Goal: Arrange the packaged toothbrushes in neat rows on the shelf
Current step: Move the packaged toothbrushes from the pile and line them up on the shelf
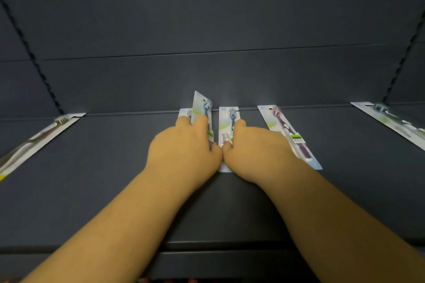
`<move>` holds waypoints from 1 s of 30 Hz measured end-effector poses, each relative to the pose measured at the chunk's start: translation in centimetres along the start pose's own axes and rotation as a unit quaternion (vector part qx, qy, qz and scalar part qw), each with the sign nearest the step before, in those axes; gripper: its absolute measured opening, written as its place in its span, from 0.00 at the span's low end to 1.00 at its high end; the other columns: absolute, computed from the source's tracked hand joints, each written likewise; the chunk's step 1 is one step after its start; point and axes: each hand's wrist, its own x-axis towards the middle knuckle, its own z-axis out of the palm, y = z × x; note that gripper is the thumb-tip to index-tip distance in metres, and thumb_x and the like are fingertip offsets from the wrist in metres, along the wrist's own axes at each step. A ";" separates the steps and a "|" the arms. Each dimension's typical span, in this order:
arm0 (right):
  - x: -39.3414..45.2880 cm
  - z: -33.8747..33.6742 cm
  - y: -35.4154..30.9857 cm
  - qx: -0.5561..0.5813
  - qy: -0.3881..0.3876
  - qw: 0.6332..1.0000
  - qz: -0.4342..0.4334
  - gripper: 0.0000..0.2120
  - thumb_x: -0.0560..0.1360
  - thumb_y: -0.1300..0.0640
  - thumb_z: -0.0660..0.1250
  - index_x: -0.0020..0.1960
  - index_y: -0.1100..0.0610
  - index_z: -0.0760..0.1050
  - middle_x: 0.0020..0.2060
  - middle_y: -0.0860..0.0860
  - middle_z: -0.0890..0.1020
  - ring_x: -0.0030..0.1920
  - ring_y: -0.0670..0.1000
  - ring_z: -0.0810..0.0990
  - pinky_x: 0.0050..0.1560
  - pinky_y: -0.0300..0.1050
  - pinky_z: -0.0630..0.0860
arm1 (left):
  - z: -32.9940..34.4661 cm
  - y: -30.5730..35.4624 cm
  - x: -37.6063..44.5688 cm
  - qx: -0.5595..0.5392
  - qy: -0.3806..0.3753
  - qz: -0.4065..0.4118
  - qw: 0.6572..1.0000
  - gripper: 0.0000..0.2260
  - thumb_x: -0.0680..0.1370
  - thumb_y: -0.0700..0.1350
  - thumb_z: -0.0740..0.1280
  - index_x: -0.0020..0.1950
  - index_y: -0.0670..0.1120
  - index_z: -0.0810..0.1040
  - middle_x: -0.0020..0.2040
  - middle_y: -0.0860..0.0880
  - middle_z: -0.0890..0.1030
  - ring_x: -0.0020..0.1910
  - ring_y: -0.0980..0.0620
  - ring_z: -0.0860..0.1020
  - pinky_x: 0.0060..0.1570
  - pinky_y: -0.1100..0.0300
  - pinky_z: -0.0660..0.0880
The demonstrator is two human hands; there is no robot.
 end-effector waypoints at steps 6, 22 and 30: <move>-0.1 -0.3 0.1 0.011 -0.013 1.000 0.000 0.10 0.80 0.48 0.57 0.50 0.54 0.61 0.32 0.48 0.67 0.37 0.52 0.69 0.40 0.48 0.63 | 0.6 0.2 0.3 0.033 0.041 0.020 0.998 0.21 0.70 0.63 0.48 0.51 0.51 0.68 0.46 0.51 0.76 0.40 0.49 0.70 0.36 0.56 0.66; -0.2 -1.3 0.3 0.000 -0.056 0.998 0.016 0.11 0.81 0.49 0.59 0.56 0.55 0.64 0.39 0.51 0.71 0.43 0.54 0.72 0.41 0.47 0.65 | 1.4 -0.2 -0.4 0.063 0.049 0.068 0.995 0.32 0.71 0.65 0.39 0.55 0.57 0.79 0.52 0.58 0.78 0.52 0.53 0.66 0.50 0.53 0.55; -0.2 -1.4 0.6 0.012 -0.050 0.998 0.021 0.10 0.80 0.49 0.59 0.53 0.54 0.63 0.40 0.49 0.70 0.44 0.54 0.71 0.42 0.46 0.65 | 2.0 0.0 0.0 0.078 0.052 0.087 0.992 0.19 0.74 0.60 0.47 0.44 0.53 0.74 0.45 0.58 0.78 0.51 0.53 0.67 0.51 0.52 0.57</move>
